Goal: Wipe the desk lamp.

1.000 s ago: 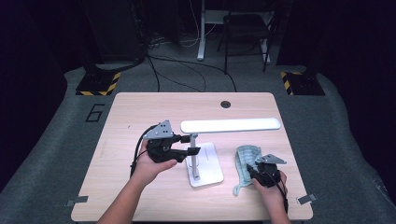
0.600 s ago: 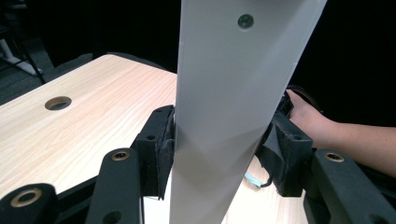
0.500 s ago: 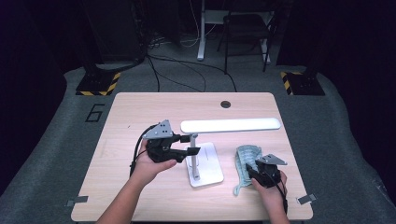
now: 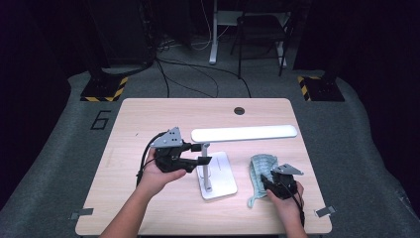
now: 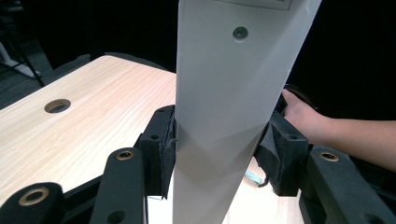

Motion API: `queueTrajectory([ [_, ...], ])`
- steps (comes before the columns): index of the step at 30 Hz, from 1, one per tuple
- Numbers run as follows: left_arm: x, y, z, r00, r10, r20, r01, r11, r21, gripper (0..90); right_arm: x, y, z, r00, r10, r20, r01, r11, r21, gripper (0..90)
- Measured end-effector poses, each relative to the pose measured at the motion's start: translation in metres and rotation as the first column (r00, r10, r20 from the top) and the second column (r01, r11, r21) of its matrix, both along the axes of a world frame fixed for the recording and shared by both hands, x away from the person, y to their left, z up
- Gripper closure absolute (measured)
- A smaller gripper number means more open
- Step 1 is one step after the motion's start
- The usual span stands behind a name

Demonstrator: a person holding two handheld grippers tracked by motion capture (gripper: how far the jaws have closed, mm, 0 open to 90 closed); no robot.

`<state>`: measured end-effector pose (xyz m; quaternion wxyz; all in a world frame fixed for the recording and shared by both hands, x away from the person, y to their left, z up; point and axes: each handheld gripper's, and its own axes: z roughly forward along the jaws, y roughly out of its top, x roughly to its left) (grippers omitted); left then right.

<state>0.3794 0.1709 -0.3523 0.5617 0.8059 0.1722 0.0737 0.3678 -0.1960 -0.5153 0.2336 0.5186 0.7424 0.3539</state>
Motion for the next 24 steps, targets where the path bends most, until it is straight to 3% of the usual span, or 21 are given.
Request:
queueTrajectory([
  [12,-0.002,0.005,-0.001,0.9969,-0.077,-0.015,0.077,0.997,-0.012,51.1,0.002,0.005,-0.003,0.9994,0.0,0.036,0.001,0.9998,-0.02,44.1],
  [18,-0.002,0.004,0.0,0.9978,-0.059,-0.031,0.058,0.9982,-0.012,49.5,0.004,0.007,-0.001,0.9986,-0.014,0.051,0.016,0.9996,-0.022,38.6],
  [24,-0.006,0.007,0.007,0.9993,-0.035,-0.013,0.035,0.9994,0.004,44.2,0.01,0.008,-0.001,0.9975,-0.02,0.067,0.021,0.9996,-0.016,35.4],
])
